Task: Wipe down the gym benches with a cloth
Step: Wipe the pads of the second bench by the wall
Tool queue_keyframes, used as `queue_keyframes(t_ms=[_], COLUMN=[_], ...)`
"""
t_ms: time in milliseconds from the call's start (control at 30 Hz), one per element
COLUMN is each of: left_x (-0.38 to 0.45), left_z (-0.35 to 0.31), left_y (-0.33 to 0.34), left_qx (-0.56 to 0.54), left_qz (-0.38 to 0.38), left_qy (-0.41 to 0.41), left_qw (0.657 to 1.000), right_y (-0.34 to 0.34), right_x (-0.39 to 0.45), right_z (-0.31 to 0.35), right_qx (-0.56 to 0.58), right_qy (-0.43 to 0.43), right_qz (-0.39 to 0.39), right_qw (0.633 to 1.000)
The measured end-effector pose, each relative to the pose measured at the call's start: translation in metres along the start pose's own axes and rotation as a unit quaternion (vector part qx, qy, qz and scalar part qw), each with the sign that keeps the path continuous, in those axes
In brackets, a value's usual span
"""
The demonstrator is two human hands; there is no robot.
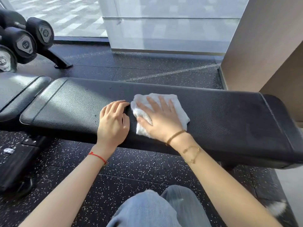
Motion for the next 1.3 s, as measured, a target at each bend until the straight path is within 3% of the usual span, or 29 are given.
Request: queue_keyframes(t_ms=[133,333,500,600,733,800,900,1033,1200,1300], left_x=[0.0,0.001,0.001,0.001,0.002,0.002,0.002,0.001,0.0,0.0], left_z=[0.0,-0.002,-0.001,-0.001,-0.002,-0.002,0.0,0.0,0.001,0.0], left_y=[0.001,0.001,0.001,0.001,0.0,0.0,0.0,0.0,0.001,0.001], left_qx=[0.002,0.001,0.004,0.002,0.001,0.002,0.002,0.003,0.005,0.011], left_qz=[0.008,0.0,-0.002,0.0,-0.004,-0.006,-0.003,-0.003,0.0,0.001], left_qy=[0.002,-0.007,0.001,0.002,-0.001,-0.002,-0.002,-0.001,-0.002,-0.008], left_qw=[1.0,1.0,1.0,1.0,1.0,1.0,1.0,1.0,1.0,1.0], right_y=[-0.004,-0.009,0.001,-0.004,-0.011,-0.01,-0.006,-0.001,0.003,0.006], right_x=[-0.031,0.046,0.038,0.006,0.043,0.066,0.058,-0.016,-0.096,-0.102], right_z=[-0.041,-0.085,-0.023,-0.04,-0.094,-0.091,-0.051,-0.012,-0.034,-0.034], right_qx=[-0.012,-0.001,-0.017,-0.006,0.003,0.007,-0.008,-0.015,-0.139,-0.17], right_qy=[0.025,0.121,0.008,-0.017,0.089,0.11,0.052,-0.038,-0.064,-0.059], right_qz=[0.007,0.027,0.028,0.016,0.03,0.036,0.035,0.017,-0.118,-0.187], right_qw=[1.0,0.992,0.999,1.0,0.996,0.993,0.998,0.999,0.981,0.966])
Point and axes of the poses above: each hand's wrist, its own x-axis towards the middle knuckle, its own y-axis out of the palm, z = x × y, the point moved 8 cm from there along x, towards the middle knuckle, and after that the axes turned 1 degree about y, right-handed, at the moved point
